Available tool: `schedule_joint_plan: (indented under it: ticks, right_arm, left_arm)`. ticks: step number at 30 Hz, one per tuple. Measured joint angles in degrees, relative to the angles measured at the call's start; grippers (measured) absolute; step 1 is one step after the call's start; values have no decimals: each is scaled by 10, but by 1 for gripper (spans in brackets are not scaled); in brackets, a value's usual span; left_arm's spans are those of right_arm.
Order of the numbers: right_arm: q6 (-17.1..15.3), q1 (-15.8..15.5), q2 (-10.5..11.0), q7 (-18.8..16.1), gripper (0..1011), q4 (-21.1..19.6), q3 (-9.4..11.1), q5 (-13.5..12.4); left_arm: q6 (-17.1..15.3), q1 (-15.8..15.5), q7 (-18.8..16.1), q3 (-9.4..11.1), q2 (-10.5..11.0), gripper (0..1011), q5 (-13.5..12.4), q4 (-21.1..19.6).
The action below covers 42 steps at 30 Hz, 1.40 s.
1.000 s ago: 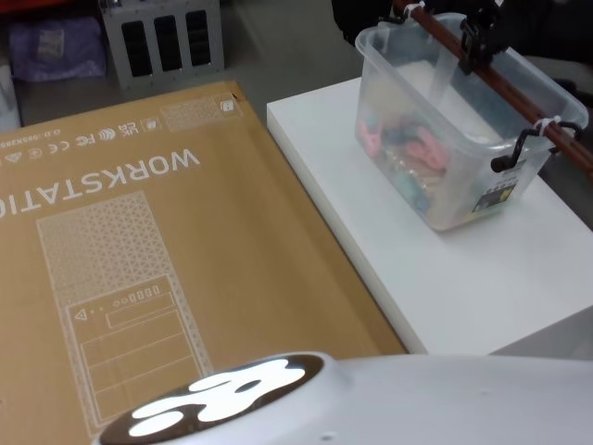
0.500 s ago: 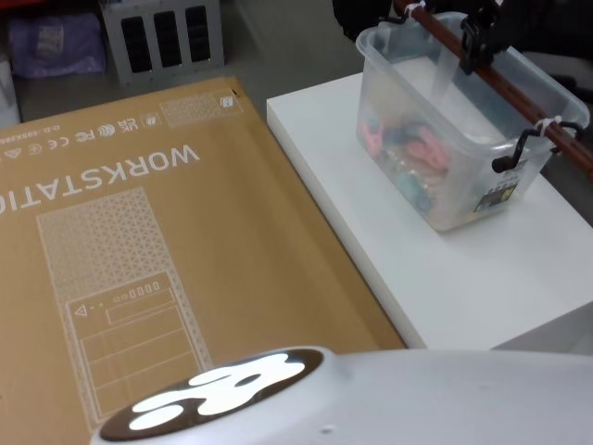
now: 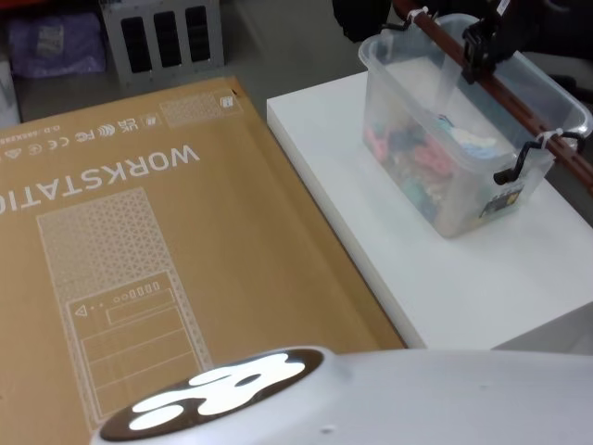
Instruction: Use one hand to grasp the basket and place it at the designated location.
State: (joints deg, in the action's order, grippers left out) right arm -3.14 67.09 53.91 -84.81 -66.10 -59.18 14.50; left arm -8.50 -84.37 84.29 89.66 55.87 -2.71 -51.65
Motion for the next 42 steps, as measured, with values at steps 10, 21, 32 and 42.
schedule_joint_plan:
  ticks: [10,21,32,42]
  right_arm:
    - [1,-1,0,1,456,3,1,-2]
    - [7,1,-3,3,795,8,2,-2]
    - [5,3,22,7,1000,-23,22,-17]
    - [-5,2,56,14,1000,-70,52,-37]
  left_arm:
    - [0,0,0,0,0,0,0,0]
    - [0,0,0,0,0,0,0,0]
    - [0,0,0,0,0,0,0,0]
    - [0,0,0,0,0,0,0,0]
